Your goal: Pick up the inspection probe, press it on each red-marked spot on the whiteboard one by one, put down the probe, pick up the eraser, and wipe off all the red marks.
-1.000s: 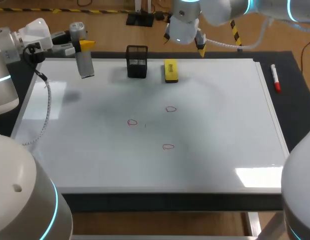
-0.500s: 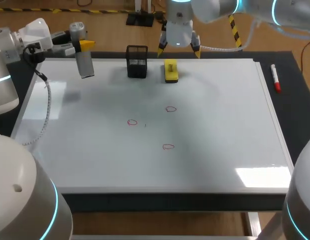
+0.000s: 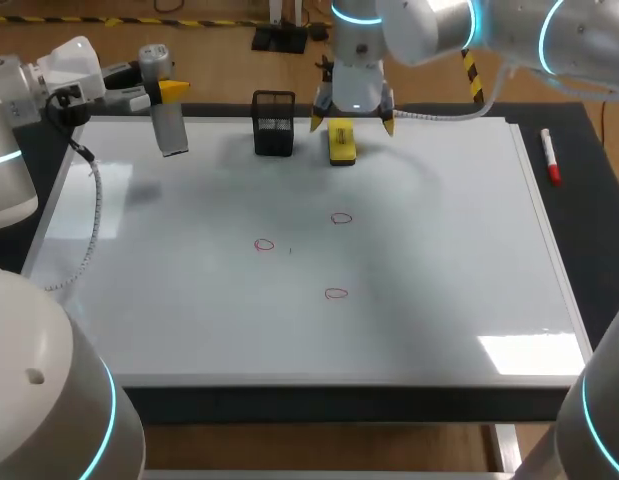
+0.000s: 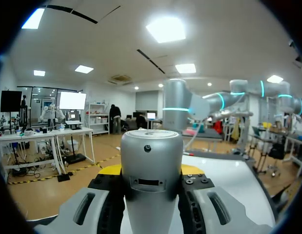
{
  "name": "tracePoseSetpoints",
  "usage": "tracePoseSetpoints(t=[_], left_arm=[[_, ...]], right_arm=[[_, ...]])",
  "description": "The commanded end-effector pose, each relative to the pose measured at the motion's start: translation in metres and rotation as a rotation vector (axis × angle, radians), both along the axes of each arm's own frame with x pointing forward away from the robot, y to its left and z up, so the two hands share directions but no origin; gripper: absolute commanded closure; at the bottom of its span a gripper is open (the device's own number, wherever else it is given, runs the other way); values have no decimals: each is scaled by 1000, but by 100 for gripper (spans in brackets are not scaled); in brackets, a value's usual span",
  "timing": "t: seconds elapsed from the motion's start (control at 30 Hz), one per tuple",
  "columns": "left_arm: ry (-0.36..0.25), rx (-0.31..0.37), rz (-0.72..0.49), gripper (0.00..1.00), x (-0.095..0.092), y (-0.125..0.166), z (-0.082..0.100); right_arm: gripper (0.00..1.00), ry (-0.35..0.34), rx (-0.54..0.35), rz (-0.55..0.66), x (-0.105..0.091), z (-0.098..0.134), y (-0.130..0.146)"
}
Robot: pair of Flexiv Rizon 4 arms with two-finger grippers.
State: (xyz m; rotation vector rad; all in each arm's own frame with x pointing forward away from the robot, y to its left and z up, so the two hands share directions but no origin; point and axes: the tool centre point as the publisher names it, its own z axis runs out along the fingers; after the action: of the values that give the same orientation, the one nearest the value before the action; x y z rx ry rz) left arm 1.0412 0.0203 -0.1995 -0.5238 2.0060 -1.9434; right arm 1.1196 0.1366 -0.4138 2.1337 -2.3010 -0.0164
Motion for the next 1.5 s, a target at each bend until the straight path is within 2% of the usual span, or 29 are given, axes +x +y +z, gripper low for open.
tracePoseSetpoints(t=[0.03,0.6,0.63,0.7,0.73,0.87,1.2,1.5], left_arm=[[-1,0,1,100,0,0,1],[-1,0,1,100,0,0,1],[-1,0,1,100,0,0,1],[-1,0,1,100,0,0,1],[-1,0,1,100,0,0,1],[-1,0,1,100,0,0,1],[-1,0,1,100,0,0,1],[-1,0,1,100,0,0,1]], right_arm=[[0,0,-29,3,-2,0,6],[2,9,-36,16,-4,-9,11],[44,10,-38,17,-4,-10,11],[89,12,-36,17,-4,-12,11],[100,13,-36,19,-5,-12,11],[100,11,-33,21,-7,-12,10],[100,3,-30,-47,-13,12,-1],[100,-14,-25,-193,-28,31,-44]])
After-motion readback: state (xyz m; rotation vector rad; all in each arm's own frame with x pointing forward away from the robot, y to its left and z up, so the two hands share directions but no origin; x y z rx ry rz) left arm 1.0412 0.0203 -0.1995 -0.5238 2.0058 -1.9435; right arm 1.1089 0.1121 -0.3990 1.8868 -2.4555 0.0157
